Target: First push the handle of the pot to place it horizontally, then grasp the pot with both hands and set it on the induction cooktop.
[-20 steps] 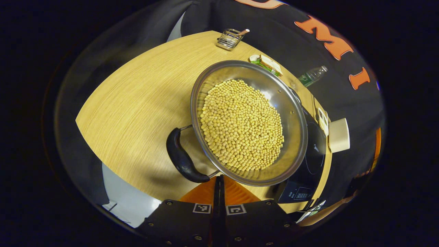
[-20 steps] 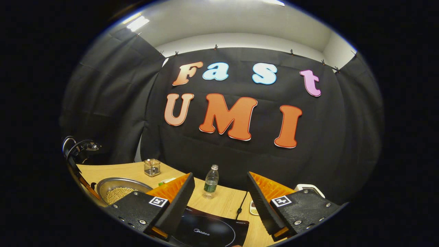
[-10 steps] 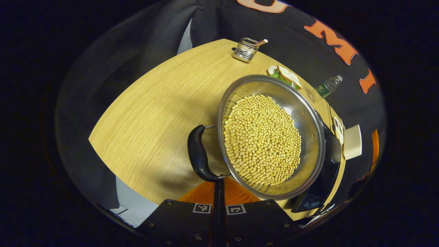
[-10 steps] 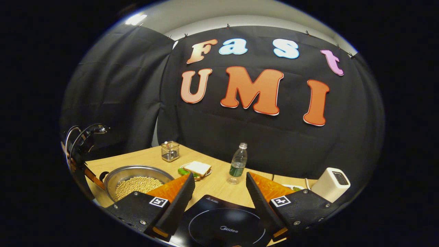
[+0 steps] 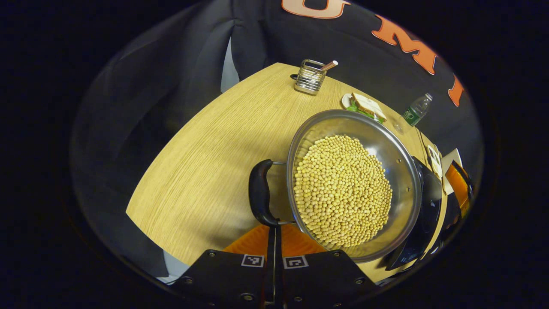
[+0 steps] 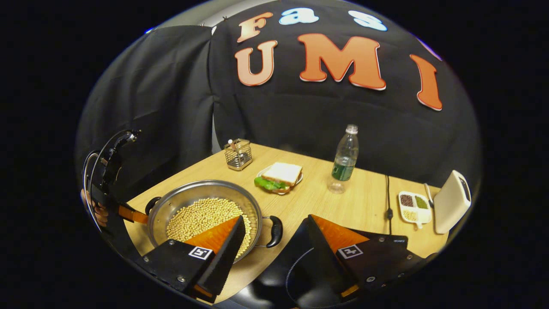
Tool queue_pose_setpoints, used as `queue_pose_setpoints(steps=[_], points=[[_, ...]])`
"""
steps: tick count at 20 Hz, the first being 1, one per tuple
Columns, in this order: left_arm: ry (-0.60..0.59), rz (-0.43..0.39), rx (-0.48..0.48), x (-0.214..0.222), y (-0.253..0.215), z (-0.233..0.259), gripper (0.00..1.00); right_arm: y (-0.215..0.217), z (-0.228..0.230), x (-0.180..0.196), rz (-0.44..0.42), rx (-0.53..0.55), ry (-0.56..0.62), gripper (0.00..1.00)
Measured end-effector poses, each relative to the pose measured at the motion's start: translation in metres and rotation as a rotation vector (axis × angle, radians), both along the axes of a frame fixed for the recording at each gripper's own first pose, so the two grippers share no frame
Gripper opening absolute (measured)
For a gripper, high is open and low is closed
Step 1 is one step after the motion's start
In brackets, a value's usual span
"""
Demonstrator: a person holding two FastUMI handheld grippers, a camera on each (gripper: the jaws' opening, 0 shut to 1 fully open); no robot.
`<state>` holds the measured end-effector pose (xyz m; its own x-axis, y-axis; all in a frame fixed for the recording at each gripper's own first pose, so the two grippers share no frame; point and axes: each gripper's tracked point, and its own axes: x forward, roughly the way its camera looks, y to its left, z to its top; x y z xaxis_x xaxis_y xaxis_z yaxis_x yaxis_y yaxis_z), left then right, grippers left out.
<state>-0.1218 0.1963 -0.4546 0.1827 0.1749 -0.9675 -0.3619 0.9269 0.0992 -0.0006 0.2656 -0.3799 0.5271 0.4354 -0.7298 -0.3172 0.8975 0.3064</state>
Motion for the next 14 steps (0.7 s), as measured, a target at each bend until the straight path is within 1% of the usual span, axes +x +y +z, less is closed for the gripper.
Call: queue_pose_setpoints(steps=[4, 6, 10, 14], points=[[-0.022, -0.048, 0.024, 0.009, 0.017, -0.001, 0.05, 0.023, -0.018, -0.008, 0.017, 0.002, 0.101, 0.89], [-0.037, -0.069, 0.028, 0.013, 0.021, 0.001, 0.05, 0.030, -0.027, -0.012, 0.023, -0.012, 0.139, 0.88], [-0.068, -0.117, 0.054, 0.030, 0.037, -0.001, 0.05, 0.037, -0.042, -0.017, 0.004, -0.040, 0.205, 0.87], [-0.106, -0.169, 0.074, 0.046, 0.045, -0.007, 0.05, 0.038, -0.053, -0.018, -0.020, -0.068, 0.242, 0.88]])
